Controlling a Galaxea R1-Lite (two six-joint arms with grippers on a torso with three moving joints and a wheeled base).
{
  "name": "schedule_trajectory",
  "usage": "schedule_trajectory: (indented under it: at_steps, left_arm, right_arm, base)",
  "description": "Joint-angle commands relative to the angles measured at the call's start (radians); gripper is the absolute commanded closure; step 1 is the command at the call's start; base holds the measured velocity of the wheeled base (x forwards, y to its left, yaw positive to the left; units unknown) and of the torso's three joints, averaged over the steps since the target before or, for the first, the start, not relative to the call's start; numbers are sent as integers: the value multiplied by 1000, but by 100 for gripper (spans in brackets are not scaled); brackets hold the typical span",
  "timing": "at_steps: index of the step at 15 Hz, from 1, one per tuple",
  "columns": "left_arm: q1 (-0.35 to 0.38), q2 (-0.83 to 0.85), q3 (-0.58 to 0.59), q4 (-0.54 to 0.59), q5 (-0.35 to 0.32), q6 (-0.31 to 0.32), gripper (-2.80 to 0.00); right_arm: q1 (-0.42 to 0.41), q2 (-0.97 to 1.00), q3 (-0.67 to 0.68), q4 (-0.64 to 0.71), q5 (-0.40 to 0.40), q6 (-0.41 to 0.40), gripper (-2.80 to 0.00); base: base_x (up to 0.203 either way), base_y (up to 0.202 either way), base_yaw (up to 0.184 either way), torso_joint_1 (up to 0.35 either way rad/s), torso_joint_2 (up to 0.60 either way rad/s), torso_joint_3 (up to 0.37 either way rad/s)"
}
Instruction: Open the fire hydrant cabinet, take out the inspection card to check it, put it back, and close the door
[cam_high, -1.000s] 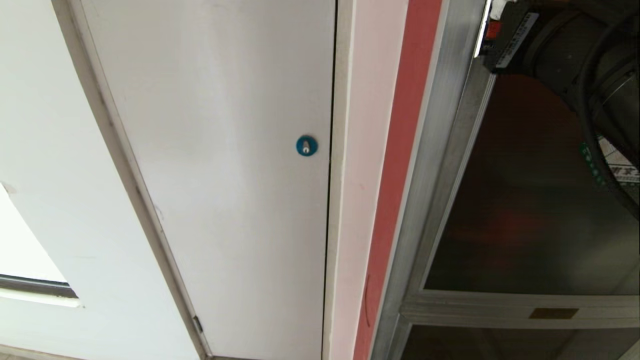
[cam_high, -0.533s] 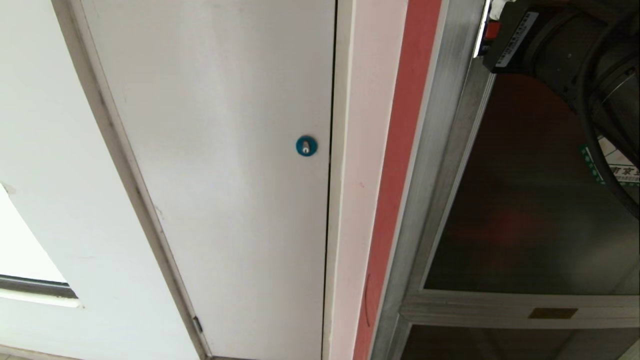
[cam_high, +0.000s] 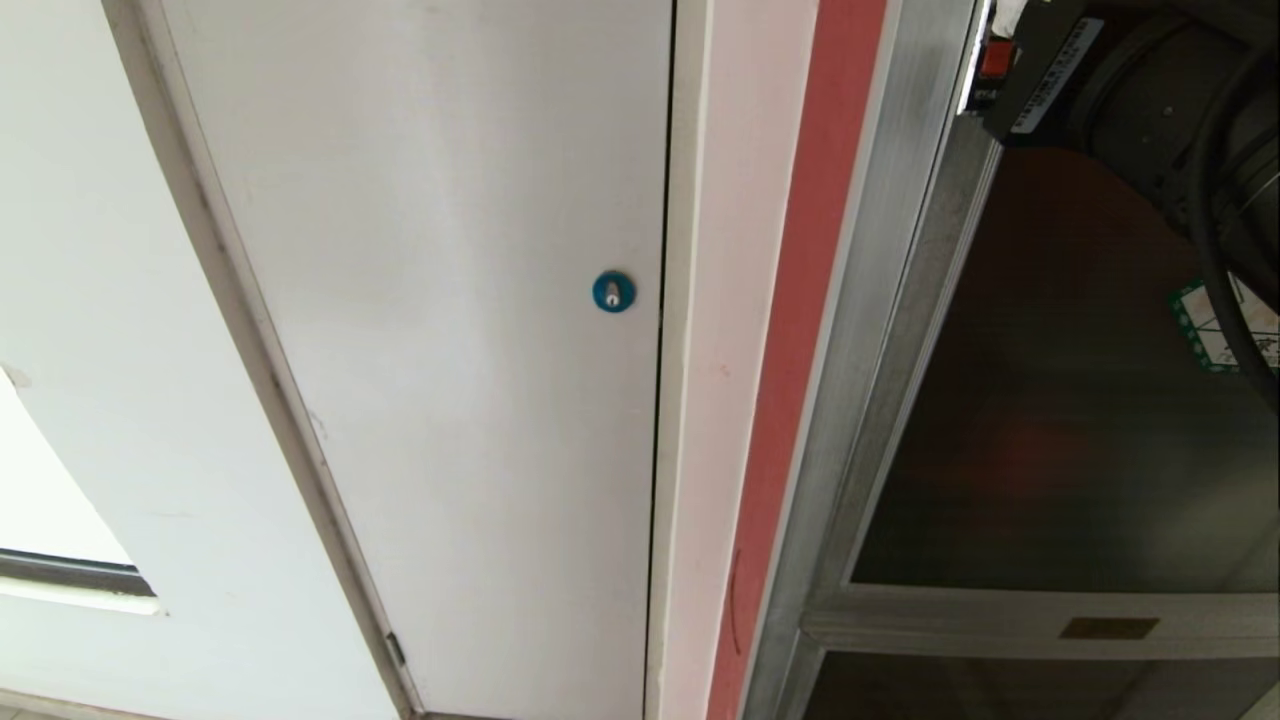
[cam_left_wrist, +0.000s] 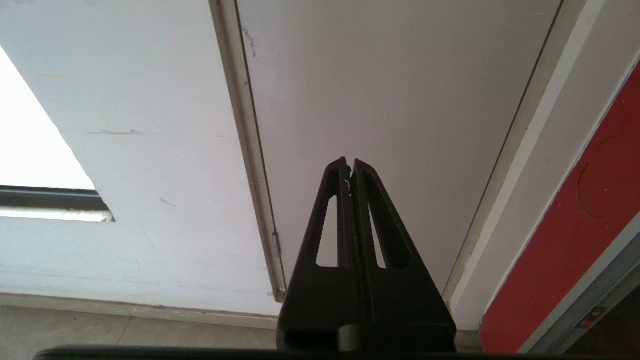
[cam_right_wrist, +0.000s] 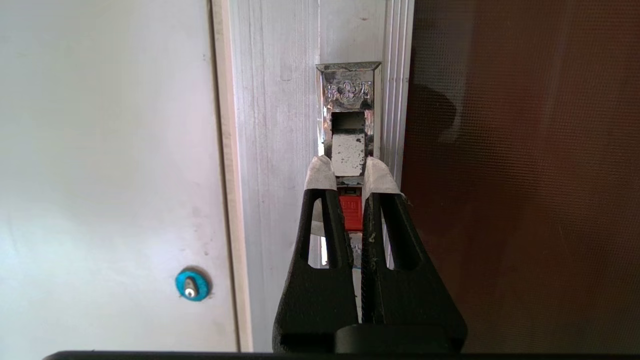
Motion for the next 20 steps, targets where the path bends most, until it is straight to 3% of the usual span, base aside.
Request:
schedule_trajectory:
  at_steps: [1,7,20]
  left_arm:
    - [1,0,6,0,0,0,0]
    - [1,0,6,0,0,0,0]
    - [0,0,6,-1,0,0,0]
  right_arm:
    - [16,-19,3,-6,-6,-2,0]
    - [73,-66,36,-9,-31,-35,0]
    - [75,-106,118,-3,-28,-37,0]
  base:
    - [0,0,0,0,0,0]
    - [0,0,0,0,0,0]
    - [0,0,0,0,0,0]
